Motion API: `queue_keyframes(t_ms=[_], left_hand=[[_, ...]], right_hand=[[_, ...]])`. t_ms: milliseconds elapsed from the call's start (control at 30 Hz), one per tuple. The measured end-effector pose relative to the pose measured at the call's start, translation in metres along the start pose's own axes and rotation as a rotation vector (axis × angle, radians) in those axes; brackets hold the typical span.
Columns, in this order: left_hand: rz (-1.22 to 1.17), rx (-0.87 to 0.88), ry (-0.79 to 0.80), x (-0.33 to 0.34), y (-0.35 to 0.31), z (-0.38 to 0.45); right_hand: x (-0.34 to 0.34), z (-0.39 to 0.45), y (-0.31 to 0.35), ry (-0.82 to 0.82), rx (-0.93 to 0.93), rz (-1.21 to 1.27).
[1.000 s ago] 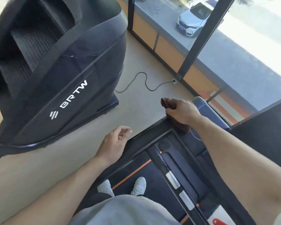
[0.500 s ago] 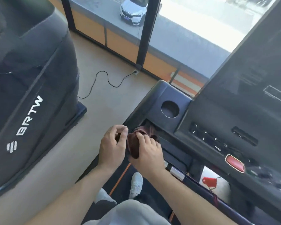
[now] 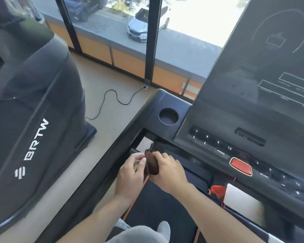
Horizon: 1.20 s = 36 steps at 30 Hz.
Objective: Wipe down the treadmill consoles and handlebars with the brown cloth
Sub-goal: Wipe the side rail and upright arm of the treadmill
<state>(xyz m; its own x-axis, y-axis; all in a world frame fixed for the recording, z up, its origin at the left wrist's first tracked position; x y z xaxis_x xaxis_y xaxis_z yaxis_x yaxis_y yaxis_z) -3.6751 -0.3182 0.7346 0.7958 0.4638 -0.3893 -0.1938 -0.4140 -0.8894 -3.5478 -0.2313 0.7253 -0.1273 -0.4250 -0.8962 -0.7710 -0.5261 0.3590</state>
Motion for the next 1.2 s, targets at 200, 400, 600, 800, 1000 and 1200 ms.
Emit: queue_keyframes(t_ms=[200, 400, 600, 800, 1000, 1200], left_hand=[[-0.084, -0.082, -0.079, 0.03, 0.001, -0.041], [-0.11, -0.138, -0.19, 0.019, 0.003, -0.062], [-0.153, -0.183, -0.298, -0.005, 0.009, -0.081], [-0.127, -0.191, -0.339, -0.016, 0.017, -0.087], [-0.068, -0.162, -0.247, -0.013, 0.01, -0.075], [-0.044, -0.16, -0.254, -0.03, 0.015, -0.07]], right_hand=[[-0.023, -0.044, -0.068, 0.13, 0.181, 0.256], [-0.114, -0.014, -0.041, -0.082, 0.078, 0.545], [-0.13, 0.065, 0.004, -0.255, -0.19, -0.023], [-0.062, 0.084, -0.008, 0.012, -0.137, -0.298], [-0.065, 0.065, -0.008, -0.083, -0.167, -0.442], [-0.12, 0.117, -0.029, -0.08, -0.054, -0.463]])
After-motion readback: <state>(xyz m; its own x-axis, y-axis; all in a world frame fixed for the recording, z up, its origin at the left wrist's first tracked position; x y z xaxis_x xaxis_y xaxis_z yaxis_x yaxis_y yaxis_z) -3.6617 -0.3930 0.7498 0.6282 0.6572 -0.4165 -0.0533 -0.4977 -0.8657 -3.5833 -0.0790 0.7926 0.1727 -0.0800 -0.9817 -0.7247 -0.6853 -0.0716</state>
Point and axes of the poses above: each hand's wrist, its own z-axis towards the middle knuckle, its own x-axis out of the palm, y = z × x, the point moved 8 cm from there along z, towards the middle knuckle, and after that the axes turned 5 degrees about -x, right-handed, at the moved point
